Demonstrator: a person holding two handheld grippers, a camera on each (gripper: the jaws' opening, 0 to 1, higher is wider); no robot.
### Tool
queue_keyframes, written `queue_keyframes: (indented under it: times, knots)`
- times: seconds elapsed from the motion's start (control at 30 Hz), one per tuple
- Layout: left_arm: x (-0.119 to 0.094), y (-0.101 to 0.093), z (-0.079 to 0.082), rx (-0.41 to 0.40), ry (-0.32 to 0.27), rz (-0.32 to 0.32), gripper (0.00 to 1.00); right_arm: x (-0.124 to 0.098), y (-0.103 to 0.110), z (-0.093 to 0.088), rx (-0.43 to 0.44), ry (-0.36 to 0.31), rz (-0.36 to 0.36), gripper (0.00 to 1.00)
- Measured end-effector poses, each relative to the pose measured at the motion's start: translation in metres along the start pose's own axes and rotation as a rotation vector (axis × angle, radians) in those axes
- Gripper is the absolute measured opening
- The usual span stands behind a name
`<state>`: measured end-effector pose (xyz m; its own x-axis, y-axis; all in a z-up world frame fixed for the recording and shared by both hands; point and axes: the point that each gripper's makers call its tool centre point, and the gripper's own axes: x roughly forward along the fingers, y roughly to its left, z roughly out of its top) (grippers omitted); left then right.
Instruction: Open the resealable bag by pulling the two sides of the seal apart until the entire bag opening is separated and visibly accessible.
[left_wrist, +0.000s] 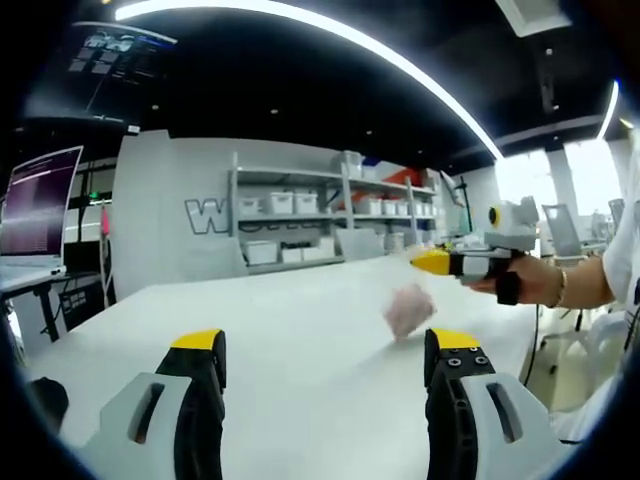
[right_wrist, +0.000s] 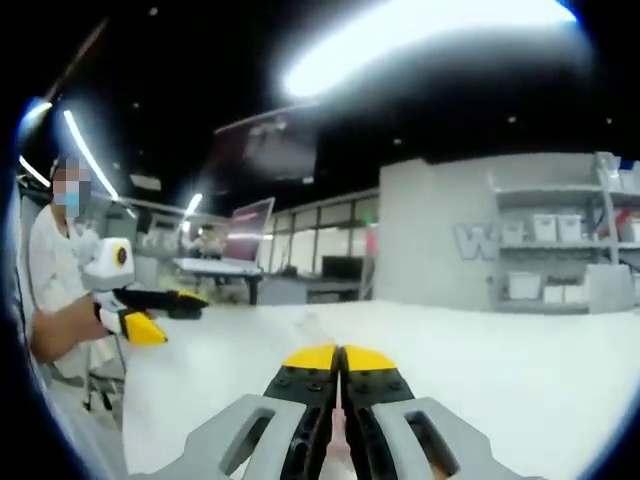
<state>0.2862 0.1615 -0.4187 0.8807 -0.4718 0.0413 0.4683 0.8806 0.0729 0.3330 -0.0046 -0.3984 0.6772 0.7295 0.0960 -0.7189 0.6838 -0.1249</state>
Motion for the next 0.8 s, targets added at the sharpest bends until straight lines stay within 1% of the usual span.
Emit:
queue_keyframes:
  times: [0.23, 0.37, 0.47, 0.8]
  knots:
    - [0.000, -0.002, -0.002, 0.002, 0.007, -0.013, 0.78, -0.001, 0.021, -0.001, -0.048, 0.011, 0.042, 0.00]
    - [0.000, -0.004, -0.004, 0.003, 0.015, -0.027, 0.75, -0.003, 0.032, -0.005, -0.107, 0.029, 0.064, 0.00]
    - [-0.001, -0.003, -0.004, 0.009, 0.019, -0.028, 0.74, -0.004, 0.039, -0.009, -0.142, 0.044, 0.078, 0.00]
    - [-0.003, -0.003, -0.002, 0.018, 0.020, -0.033, 0.74, -0.007, 0.069, -0.024, -0.390, 0.110, 0.133, 0.00]
